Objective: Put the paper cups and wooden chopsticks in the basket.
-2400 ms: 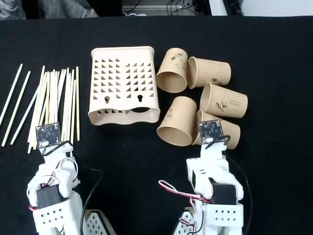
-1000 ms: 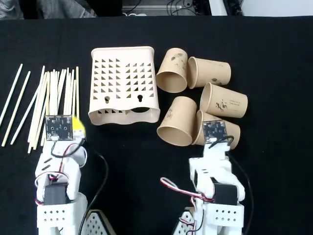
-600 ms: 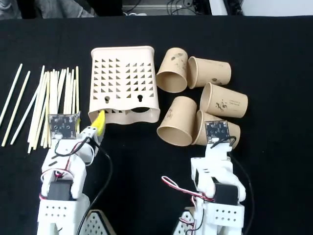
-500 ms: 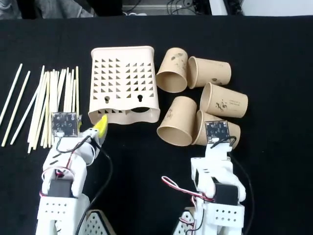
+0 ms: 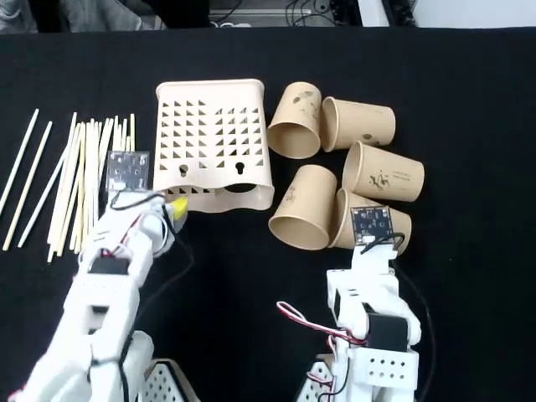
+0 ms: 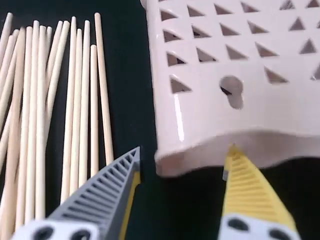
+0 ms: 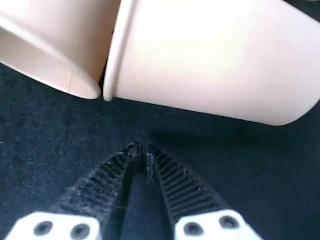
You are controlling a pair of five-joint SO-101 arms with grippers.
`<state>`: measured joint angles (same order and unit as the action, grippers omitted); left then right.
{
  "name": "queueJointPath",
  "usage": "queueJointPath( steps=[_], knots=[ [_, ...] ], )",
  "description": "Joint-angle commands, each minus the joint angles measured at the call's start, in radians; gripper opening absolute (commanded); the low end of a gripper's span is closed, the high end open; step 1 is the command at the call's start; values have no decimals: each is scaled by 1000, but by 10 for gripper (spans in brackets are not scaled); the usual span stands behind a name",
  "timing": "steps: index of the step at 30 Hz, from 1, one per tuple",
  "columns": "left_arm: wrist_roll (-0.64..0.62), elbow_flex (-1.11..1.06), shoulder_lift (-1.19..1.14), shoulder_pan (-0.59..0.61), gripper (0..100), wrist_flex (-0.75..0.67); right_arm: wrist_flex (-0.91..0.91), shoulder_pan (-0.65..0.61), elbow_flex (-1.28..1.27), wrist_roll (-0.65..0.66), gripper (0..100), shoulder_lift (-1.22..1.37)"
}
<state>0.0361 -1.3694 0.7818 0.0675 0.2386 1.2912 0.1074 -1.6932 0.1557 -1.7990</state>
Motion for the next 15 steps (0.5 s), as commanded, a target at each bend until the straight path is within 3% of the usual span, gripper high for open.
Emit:
queueJointPath(
  steps=[1,5,9,11,15],
  knots=[
    [-115,119,-245,48,263,-224,3,14,8,-3,11,-73],
    [-158,205,-402,64,211,-282,3,14,8,-3,11,-73],
    [-21,228,-436,21,32,-322,3,14,8,-3,11,-73],
    [52,217,-428,-21,48,-318,3,14,8,-3,11,-73],
    [63,159,-350,-74,31,-315,3,14,8,-3,11,-73]
  ],
)
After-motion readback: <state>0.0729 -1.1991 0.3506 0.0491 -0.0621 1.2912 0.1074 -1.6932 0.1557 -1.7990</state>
